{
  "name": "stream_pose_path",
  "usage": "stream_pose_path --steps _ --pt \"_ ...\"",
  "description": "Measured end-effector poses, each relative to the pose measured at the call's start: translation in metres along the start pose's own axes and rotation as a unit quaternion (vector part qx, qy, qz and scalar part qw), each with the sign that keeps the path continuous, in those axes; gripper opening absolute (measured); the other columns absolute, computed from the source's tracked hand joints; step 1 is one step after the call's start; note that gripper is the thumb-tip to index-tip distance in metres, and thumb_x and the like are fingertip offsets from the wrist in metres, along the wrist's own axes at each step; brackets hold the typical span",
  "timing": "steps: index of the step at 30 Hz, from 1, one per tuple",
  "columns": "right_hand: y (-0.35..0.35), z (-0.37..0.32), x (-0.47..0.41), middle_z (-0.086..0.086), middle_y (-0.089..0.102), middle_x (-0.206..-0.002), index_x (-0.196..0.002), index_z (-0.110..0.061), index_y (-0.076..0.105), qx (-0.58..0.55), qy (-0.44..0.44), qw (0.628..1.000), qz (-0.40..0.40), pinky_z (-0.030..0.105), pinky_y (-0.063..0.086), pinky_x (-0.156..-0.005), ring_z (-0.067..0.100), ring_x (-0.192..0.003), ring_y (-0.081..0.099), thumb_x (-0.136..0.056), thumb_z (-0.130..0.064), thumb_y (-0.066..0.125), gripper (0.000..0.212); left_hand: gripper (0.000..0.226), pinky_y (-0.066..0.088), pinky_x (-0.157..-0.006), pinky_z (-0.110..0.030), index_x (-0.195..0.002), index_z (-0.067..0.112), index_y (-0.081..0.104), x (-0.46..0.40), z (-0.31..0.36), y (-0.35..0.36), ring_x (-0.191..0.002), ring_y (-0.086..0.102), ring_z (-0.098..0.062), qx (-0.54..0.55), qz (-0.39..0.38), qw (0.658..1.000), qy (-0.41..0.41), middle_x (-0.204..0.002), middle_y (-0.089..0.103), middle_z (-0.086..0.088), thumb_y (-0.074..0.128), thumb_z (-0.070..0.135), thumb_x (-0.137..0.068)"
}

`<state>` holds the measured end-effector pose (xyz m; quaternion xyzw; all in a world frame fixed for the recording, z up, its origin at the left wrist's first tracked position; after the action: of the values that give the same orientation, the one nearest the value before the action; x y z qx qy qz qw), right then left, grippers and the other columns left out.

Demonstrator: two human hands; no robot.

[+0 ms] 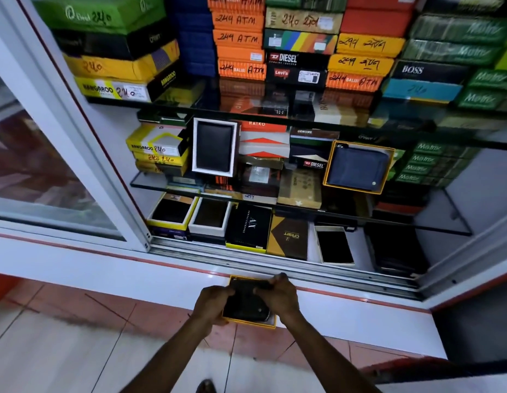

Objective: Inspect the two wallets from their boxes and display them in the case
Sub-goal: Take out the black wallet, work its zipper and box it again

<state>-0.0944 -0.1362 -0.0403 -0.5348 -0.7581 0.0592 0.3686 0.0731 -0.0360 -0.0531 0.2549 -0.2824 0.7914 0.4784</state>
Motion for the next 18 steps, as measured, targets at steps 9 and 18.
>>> stream_pose_path --steps 9,18 --pt "-0.033 -0.021 0.018 0.005 0.059 -0.091 -0.085 -0.016 0.047 -0.245 -0.062 0.964 -0.075 0.035 0.054 -0.061 0.024 -0.082 0.062 -0.082 -0.007 0.076 0.031 0.035 0.059 -0.086 -0.045 -0.089 0.008 0.076 0.022 0.072 -0.009 -0.094 0.073 -0.028 -0.062 -0.009 0.989 0.131 -0.095 0.078 -0.012 0.066 0.041 -0.087" --pt "-0.111 -0.128 0.070 -0.013 0.066 -0.121 -0.130 -0.031 0.056 0.028 -0.425 0.905 -0.010 0.015 0.052 -0.091 -0.004 -0.110 0.063 -0.098 -0.030 0.056 0.032 0.016 0.055 -0.071 -0.031 -0.092 0.015 0.078 0.078 0.192 -0.004 -0.082 0.075 -0.014 -0.240 -0.108 0.904 0.338 -0.087 0.081 -0.002 0.078 0.023 -0.078"
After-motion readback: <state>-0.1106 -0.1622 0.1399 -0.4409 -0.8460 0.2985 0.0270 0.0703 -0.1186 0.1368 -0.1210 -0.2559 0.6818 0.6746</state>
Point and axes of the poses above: each hand's wrist, its own x-axis away from the middle knuckle, its own y-axis out of the palm, z = x × y, the point moved 8 cm from there along -x, towards the middle knuckle
